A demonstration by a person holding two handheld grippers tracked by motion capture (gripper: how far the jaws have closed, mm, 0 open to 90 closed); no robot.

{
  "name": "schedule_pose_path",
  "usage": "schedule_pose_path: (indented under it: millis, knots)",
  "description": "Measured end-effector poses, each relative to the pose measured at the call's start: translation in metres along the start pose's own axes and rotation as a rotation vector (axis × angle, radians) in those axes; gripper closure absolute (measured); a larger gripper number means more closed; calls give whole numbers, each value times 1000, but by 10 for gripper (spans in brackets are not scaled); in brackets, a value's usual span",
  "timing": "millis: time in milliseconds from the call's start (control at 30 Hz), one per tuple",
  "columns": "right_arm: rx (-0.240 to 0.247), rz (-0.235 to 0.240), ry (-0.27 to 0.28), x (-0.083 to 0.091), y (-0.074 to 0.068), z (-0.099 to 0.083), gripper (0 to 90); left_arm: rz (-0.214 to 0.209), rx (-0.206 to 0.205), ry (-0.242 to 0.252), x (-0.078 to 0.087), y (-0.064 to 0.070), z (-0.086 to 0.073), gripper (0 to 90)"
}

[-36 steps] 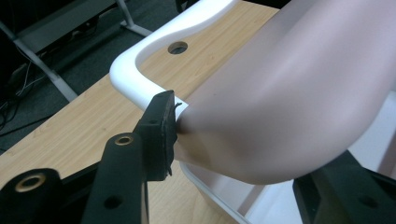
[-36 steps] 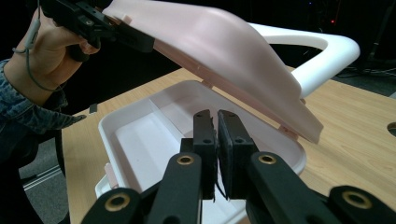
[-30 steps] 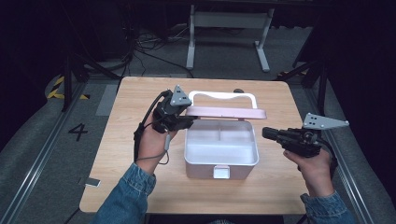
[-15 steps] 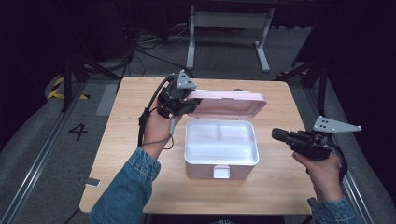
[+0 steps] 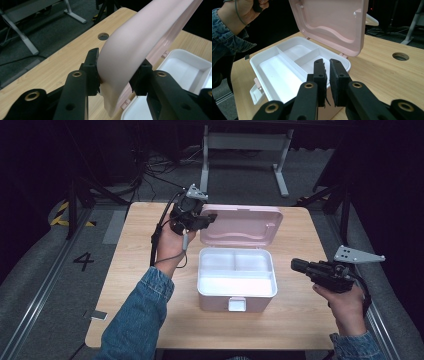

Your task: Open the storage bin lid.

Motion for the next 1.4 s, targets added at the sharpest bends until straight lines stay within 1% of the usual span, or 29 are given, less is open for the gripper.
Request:
schedule_pose_path:
  millis: [67, 100, 133, 167, 267, 300, 400, 433, 500, 533, 567, 700, 733, 767, 867, 1000, 1133, 1200, 1233, 1333, 1367, 1400]
  knots:
    - [0, 0, 2, 0, 0, 0, 824, -12, 14, -8, -5, -4, 1, 639]
    - [1, 0, 3, 1, 0, 0, 821, -4, 20, -4, -7, -5, 2, 636]
    - [1, 0, 3, 1, 0, 0, 821, -4, 20, -4, -7, -5, 2, 632]
    - [2, -2, 4, 1, 1, 0, 816, -3, 28, -7, -9, -6, 2, 632]
    - [-7, -2, 6, 2, 2, 0, 811, 15, 36, -6, -15, -9, 3, 618]
    - [-7, -3, 4, 2, 2, 0, 810, 16, 47, -6, -17, -9, 3, 614]
    - [-7, -3, 5, 2, 2, -1, 808, 19, 60, -13, -23, -12, 3, 607]
    - [-8, -3, 5, 2, 2, -1, 806, 21, 55, -9, -25, -13, 3, 604]
    - [-8, -3, 7, 2, 3, -1, 800, 27, 63, -6, -29, -15, 3, 599]
    - [-8, -3, 7, 2, 3, -1, 799, 27, 72, -8, -30, -15, 2, 599]
    - [-9, -2, 7, 2, 3, -1, 798, 26, 70, -10, -32, -16, 2, 598]
    - [-13, -3, 5, 1, 4, -2, 790, 42, 94, -25, -43, -20, 1, 592]
    - [-13, -3, 5, 1, 4, -2, 790, 42, 94, -25, -43, -20, 1, 595]
    - [-13, -3, 5, 1, 4, -2, 789, 50, 96, -32, -45, -21, 1, 595]
    - [-15, -2, 8, 2, 4, -2, 783, 56, 97, -52, -52, -25, -2, 611]
    - [-22, -2, 7, 1, 5, -3, 780, 68, 102, -90, -61, -32, -7, 655]
    - [-21, -4, 6, 1, 6, -3, 779, 78, 116, -110, -69, -35, -9, 681]
    - [-21, -4, 7, 1, 7, -3, 778, 81, 124, -118, -73, -35, -10, 679]
    - [-22, -5, 8, 1, 8, -4, 777, 81, 119, -123, -76, -36, -11, 677]
    - [-29, -8, 12, 2, 9, -4, 777, 82, 130, -159, -84, -38, -13, 675]
    - [-29, -9, 15, 3, 9, -4, 776, 84, 129, -160, -86, -38, -13, 673]
    - [-29, -9, 15, 3, 9, -4, 776, 91, 126, -173, -88, -38, -13, 671]
Point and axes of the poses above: each handheld gripper's, and its own axes: x roughly backward along the jaws, z roughly out of its top, y roughly to its right, the point moved 4 cm from there along -x, roughly forward along the jaws, and after that the axes turned 15 degrees about z, right-handed, at the moved point
